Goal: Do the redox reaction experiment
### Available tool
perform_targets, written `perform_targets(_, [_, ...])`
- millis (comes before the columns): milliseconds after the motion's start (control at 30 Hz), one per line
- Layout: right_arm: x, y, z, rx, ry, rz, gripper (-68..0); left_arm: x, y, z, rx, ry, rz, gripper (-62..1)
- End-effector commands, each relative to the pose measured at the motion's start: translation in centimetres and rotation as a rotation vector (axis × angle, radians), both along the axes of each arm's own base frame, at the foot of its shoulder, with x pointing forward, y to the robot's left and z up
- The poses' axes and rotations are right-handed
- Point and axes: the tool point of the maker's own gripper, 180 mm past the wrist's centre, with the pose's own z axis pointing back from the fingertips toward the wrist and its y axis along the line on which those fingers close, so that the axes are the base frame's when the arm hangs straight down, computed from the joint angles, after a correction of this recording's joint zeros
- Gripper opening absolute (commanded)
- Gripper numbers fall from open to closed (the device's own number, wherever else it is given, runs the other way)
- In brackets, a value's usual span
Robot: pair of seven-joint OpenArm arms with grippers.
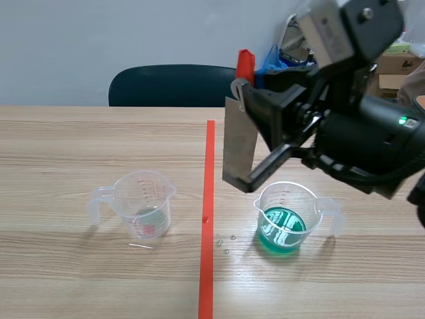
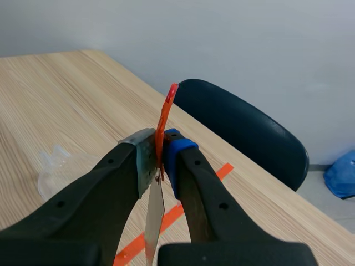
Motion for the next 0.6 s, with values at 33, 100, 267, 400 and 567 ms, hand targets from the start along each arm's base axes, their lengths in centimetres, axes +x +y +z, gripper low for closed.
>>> perform_targets(33, [0.1,-1.2,2.0,0.029,-0.044,-0.005,-66.2,0.3,-0.3,0.6,-0.014,-0.022,0.001,1.4])
perform_targets(100, [0.2,-2.1,2.2,0.02,-0.042,-0.015,-66.2,0.3,-0.3,0.6,-0.014,-0.022,0.001,1.4])
perform_targets(267, [-0.2,-4.1,3.0,0.027,-0.041,-0.026,-66.2,0.3,-0.3,0.6,-0.014,-0.022,0.001,1.4])
perform_targets(400, [-0.7,-5.2,3.4,0.031,-0.044,-0.032,-66.2,0.3,-0.3,0.6,-0.014,-0.022,0.001,1.4])
perform_targets(567, [-1.2,-6.3,2.7,0.014,-0.022,-0.055,-66.2,0.3,-0.3,0.6,-0.014,-0.022,0.001,1.4])
